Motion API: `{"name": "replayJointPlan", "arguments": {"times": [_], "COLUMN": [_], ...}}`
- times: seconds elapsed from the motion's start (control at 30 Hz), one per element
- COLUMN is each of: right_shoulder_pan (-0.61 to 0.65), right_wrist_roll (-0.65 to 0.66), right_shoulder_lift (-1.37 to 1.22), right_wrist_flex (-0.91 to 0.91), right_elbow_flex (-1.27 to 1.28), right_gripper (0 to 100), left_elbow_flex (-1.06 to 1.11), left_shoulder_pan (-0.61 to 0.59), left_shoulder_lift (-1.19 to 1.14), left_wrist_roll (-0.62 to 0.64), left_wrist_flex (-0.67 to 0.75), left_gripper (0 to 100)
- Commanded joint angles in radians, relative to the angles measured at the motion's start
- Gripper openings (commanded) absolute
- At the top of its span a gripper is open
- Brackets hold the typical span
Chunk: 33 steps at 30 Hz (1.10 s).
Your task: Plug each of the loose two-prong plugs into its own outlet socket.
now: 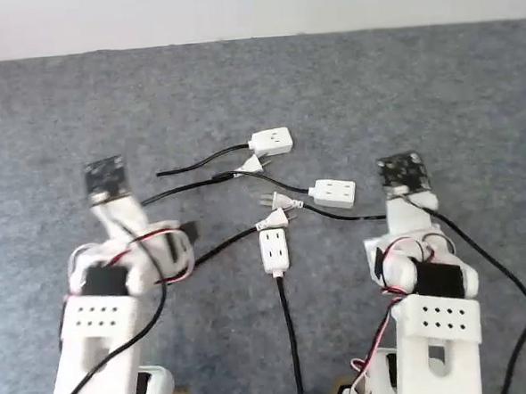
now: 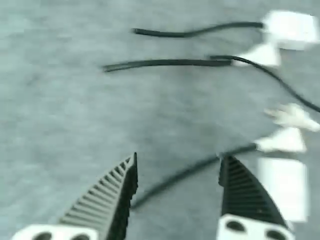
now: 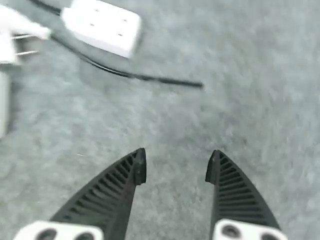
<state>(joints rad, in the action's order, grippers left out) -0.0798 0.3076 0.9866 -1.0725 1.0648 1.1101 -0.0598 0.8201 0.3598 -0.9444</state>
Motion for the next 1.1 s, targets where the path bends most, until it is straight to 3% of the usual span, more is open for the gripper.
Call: {"name": "replayJointPlan", "arguments": {"times": [0.0,0.2,0.4,0.53,0.73,0.87,1.07], "right_shoulder_pan": [0.085,0.202,0.306,0.383,0.404,0.437,0.529], "right_wrist_roll": [0.081,0.23,0.45,0.523,0.525,0.531,0.807], "right_shoulder_lift": [0.001,-0.225,-0.576,-0.731,-0.862,-0.898,-0.915], "right_wrist_flex": [-0.054,-0.14,-0.274,-0.297,-0.151,-0.168,-0.2], "right_elbow_flex": [-0.14,-0.387,-0.687,-0.812,-0.89,-0.899,-0.859], "right_gripper": [20.1,20.1,20.0,19.9,20.0,20.2,20.2], "left_elbow_flex": [0.056,0.105,0.228,0.239,0.24,0.24,0.24], "left_shoulder_pan": [-0.11,-0.212,-0.281,-0.29,-0.292,-0.292,-0.292], "left_shoulder_lift": [0.071,0.08,0.087,0.087,0.087,0.084,0.083], "left_wrist_roll": [-0.072,-0.074,-0.074,-0.074,-0.074,-0.074,-0.077], "left_wrist_flex": [0.074,0.098,0.327,0.358,0.359,0.361,0.361], "left_gripper": [25,25,25,25,25,25,25]}}
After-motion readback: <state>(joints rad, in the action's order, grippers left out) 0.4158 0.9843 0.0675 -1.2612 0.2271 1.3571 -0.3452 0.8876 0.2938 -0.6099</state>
